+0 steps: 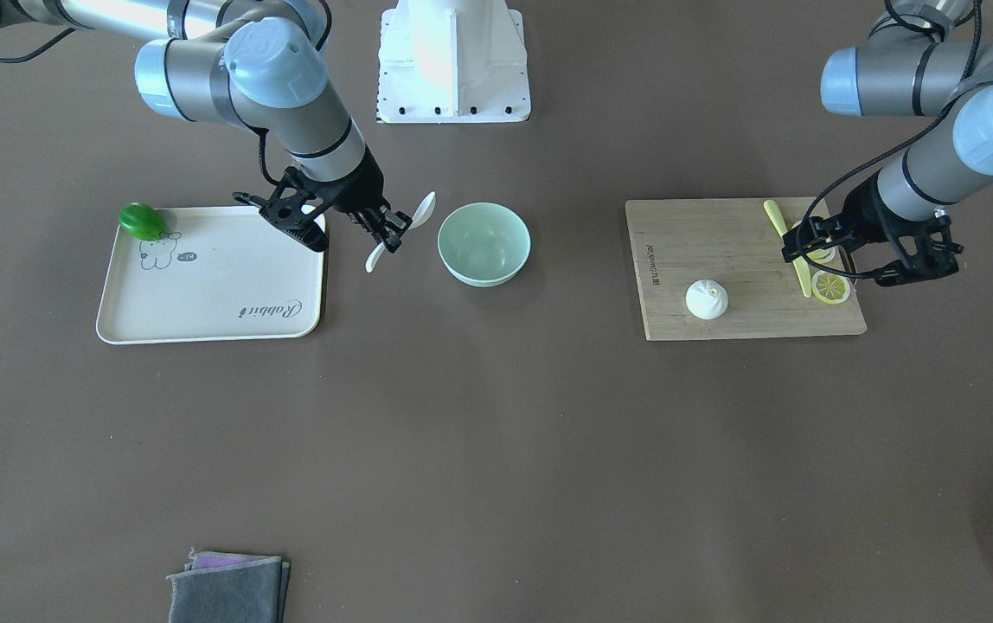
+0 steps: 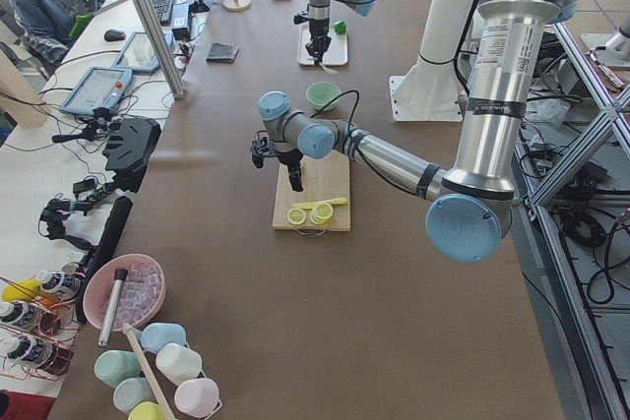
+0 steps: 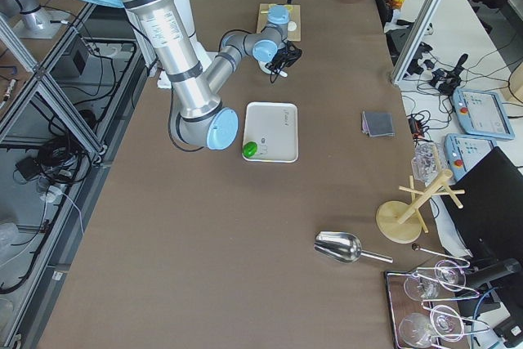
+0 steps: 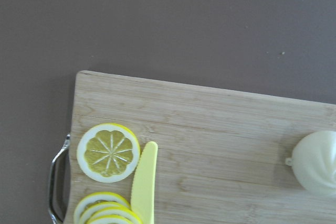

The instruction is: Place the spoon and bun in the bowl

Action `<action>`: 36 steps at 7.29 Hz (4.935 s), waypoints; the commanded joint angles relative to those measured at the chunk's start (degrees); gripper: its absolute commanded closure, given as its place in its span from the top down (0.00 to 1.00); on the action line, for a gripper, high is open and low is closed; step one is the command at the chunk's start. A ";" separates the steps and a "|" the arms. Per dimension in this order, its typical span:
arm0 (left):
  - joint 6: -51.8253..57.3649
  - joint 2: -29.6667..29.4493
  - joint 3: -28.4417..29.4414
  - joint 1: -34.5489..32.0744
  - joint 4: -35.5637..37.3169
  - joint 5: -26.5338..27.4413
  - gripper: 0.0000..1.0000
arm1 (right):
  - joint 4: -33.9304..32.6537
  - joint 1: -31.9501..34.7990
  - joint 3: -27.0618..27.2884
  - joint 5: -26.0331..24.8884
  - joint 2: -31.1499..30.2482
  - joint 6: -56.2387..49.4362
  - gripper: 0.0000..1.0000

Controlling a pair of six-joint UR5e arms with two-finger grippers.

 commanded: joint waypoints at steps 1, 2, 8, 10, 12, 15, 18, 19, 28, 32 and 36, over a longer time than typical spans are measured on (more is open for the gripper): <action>-2.78 -0.66 -0.23 1.37 -0.04 0.09 0.98 | -0.52 -2.12 -0.38 -6.53 2.74 8.00 0.00; -5.67 -1.53 -0.23 3.20 -0.12 0.26 0.98 | -0.61 -2.13 -1.51 -8.38 4.32 10.37 0.00; -11.41 -8.27 2.65 10.52 0.14 4.31 0.98 | -0.61 -4.76 -5.13 -14.12 5.39 13.04 1.00; -10.45 -11.38 6.09 10.60 0.14 4.39 0.97 | -0.61 -1.62 -2.59 -8.97 3.38 12.07 1.00; -5.45 -11.47 7.50 10.52 0.31 6.32 0.96 | -0.61 0.42 1.00 -5.51 -0.30 7.70 1.00; -5.17 -12.87 10.66 10.52 0.05 6.24 0.41 | -0.70 2.52 3.13 -3.50 -2.16 5.40 1.00; -6.39 -14.36 9.80 9.90 0.49 6.07 0.00 | -0.70 4.55 6.20 -1.81 -5.23 2.66 1.00; -9.53 -14.89 7.00 9.81 2.58 5.98 0.00 | -0.70 5.16 9.69 0.10 -8.81 0.58 1.00; -45.16 -34.40 8.98 26.42 2.78 11.15 0.17 | -0.52 14.13 11.31 9.70 -16.49 -15.70 1.00; -37.12 -28.91 4.37 23.29 3.64 10.55 0.98 | -0.70 16.85 10.78 11.53 -18.51 -21.56 1.00; 2.44 -21.69 0.12 7.14 19.87 7.03 0.98 | -0.70 26.23 5.70 18.29 -22.11 -39.66 1.00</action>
